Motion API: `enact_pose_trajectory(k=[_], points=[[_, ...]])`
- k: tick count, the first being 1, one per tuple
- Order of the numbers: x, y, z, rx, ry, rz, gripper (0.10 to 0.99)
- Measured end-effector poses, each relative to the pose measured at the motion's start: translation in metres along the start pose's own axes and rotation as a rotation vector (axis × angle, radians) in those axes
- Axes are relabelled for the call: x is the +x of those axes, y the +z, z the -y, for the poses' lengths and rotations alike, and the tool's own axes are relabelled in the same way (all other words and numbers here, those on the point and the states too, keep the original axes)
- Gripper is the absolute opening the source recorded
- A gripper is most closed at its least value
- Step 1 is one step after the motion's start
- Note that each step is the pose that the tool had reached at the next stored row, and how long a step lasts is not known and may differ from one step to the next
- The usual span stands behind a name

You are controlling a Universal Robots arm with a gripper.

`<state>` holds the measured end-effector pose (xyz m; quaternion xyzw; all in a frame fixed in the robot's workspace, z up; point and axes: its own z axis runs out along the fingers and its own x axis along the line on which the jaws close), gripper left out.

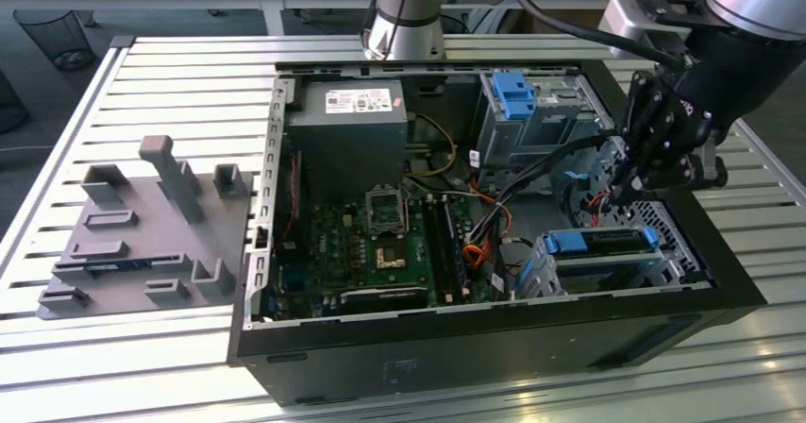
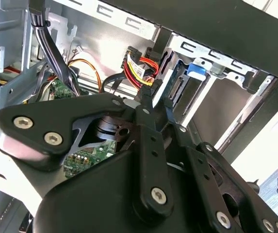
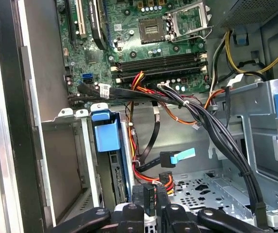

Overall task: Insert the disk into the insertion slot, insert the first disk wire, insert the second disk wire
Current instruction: 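Insert the first disk wire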

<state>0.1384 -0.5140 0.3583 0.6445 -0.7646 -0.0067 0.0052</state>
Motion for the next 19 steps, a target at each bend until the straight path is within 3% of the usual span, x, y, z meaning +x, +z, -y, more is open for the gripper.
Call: enact_pose_trajectory(k=[6,19], points=[[-0.0006,0.0025,0.0,0.001,0.031,-0.0049,0.247],[-0.0033,0.0071,-0.0001,0.001,0.072,-0.0059,0.247]])
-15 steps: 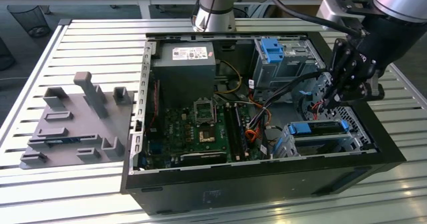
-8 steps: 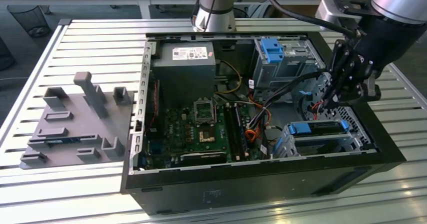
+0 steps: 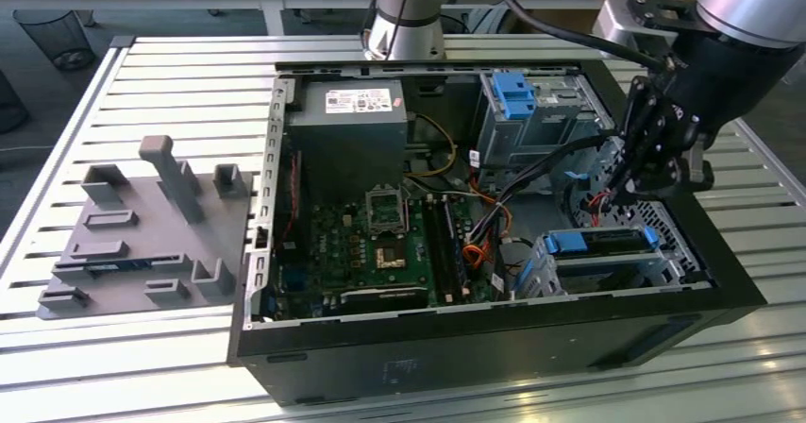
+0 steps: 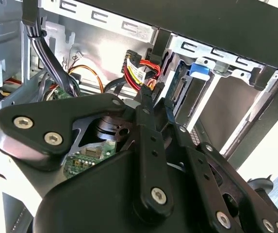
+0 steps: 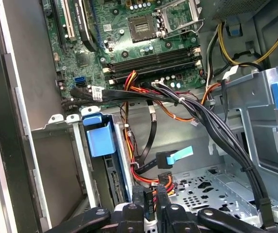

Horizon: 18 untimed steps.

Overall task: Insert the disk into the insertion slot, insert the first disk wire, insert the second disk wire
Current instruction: 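Insert the first disk wire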

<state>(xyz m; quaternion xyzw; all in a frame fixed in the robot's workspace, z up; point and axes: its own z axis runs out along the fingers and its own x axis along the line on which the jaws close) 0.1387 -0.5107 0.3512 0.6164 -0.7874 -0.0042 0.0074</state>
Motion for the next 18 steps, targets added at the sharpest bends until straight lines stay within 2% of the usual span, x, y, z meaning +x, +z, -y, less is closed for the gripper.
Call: enact_pose_trajectory(k=[4,10,11,12,15,18], points=[[-0.001,0.001,0.0004,0.001,0.001,-0.0036,0.247],[-0.0021,0.0021,0.0009,0.007,0.001,-0.0264,0.247],[-0.0021,0.0023,0.0009,0.007,0.001,-0.028,0.231],[-0.0022,0.0023,0.0009,0.007,0.001,-0.0283,0.169],[-0.0023,0.0026,0.0009,0.007,0.0,-0.0287,0.165],[-0.0023,0.0034,0.0009,0.008,-0.042,-0.0289,0.165]])
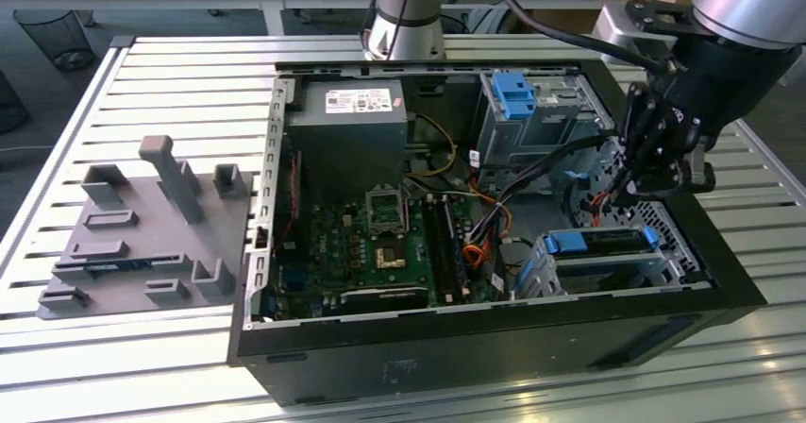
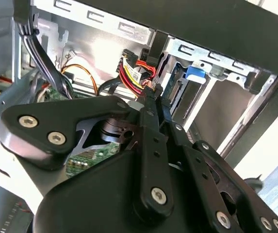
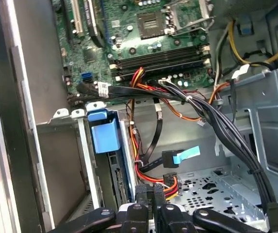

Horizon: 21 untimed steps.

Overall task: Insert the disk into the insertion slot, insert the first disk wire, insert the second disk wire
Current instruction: 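Insert the first disk wire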

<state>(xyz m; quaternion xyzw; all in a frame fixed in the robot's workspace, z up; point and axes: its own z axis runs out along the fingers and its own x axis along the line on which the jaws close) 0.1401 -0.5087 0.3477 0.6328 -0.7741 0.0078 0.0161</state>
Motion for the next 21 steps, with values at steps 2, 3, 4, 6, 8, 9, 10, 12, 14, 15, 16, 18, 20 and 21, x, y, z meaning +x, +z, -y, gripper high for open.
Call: enact_pose_trajectory(k=[2,3,4,6,8,9,10,12,14,15,16,18,20,21], points=[[0.0,0.0006,0.0,0.001,-0.037,-0.0004,0.165],[0.0,0.0009,0.0,0.002,-0.056,-0.0006,0.165],[0.0,0.0012,0.0,0.003,-0.073,-0.0007,0.165],[0.0,0.0017,0.0,0.004,-0.109,-0.001,0.165],[0.0,0.0022,0.0,0.005,-0.145,-0.0014,0.165],[0.0,0.0025,0.0,0.006,-0.163,-0.0016,0.165],[0.0,0.0027,0.0,0.006,-0.179,-0.0017,0.165],[0.0002,0.0032,-0.0001,0.008,-0.205,-0.0017,0.165],[0.0016,0.0034,-0.0009,0.01,-0.215,-0.0015,0.165],[0.0029,0.0035,-0.0016,0.011,-0.216,-0.0004,0.165],[0.0043,0.0036,-0.0021,0.013,-0.217,0.0017,0.165],[0.0069,0.0038,-0.0024,0.014,-0.217,0.0048,0.165],[0.009,0.0042,-0.0022,0.014,-0.217,0.0083,0.165],[0.0096,0.0043,-0.0021,0.014,-0.217,0.009,0.165]])
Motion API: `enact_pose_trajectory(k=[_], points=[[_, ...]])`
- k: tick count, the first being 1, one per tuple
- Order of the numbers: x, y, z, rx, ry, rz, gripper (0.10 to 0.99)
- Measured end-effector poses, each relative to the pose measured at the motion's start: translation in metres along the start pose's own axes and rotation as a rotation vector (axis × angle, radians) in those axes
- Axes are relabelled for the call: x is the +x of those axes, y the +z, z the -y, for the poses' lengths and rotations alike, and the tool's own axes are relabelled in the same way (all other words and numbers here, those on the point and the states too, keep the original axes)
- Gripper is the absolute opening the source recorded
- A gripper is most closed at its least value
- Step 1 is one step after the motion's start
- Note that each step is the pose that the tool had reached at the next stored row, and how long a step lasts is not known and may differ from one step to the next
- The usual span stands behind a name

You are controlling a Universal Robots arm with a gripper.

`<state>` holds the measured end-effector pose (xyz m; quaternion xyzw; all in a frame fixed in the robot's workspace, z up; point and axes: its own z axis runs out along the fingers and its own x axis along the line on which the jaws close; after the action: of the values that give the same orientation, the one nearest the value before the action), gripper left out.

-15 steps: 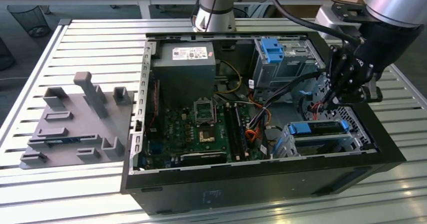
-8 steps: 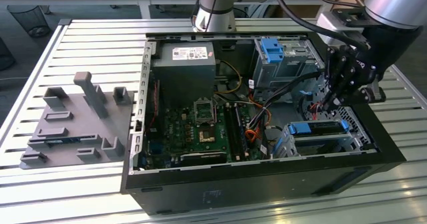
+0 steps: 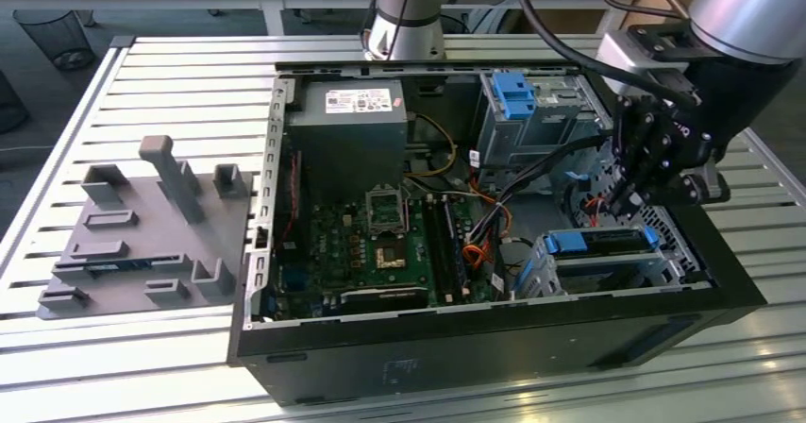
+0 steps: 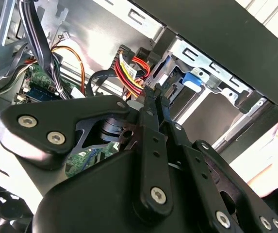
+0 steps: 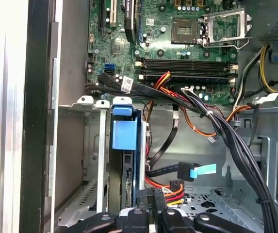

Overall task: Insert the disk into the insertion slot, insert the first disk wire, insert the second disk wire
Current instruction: 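Insert the first disk wire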

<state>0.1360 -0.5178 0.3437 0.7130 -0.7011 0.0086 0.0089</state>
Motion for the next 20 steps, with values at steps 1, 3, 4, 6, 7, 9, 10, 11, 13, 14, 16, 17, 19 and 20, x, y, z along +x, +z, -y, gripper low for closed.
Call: enact_pose_trajectory(k=[1,3,4,6,7,9,10,11,13,14,16,17,19,20], points=[[0.0006,0.0003,-0.0001,0.0,0.0,0.0005,0.165],[0.0015,0.0012,-0.0003,0.0,0.0,0.0013,0.165],[0.002,0.0017,-0.0005,0.0,0.0,0.0012,0.165],[0.003,0.0027,-0.0007,0.0,0.0,0.0011,0.165],[0.0033,0.0033,-0.0008,0.0,0.001,0.0012,0.165],[0.004,0.0041,-0.0011,0.0,0.002,0.0009,0.165],[0.0046,0.0045,-0.0011,0.0,0.002,0.0008,0.165],[0.0053,0.005,-0.0011,0.0,0.002,0.0009,0.165],[0.0067,0.0058,-0.0012,0.0,0.002,0.001,0.165],[0.0074,0.006,-0.0012,0.0,0.002,0.001,0.165],[0.0101,0.0067,-0.0013,0.001,0.002,0.0013,0.165],[0.0102,0.0069,-0.0015,0.003,0.002,0.0015,0.165],[0.0102,0.0072,-0.0017,0.01,0.003,0.0014,0.165],[0.0103,0.0074,-0.0018,0.013,0.003,0.0012,0.165]])
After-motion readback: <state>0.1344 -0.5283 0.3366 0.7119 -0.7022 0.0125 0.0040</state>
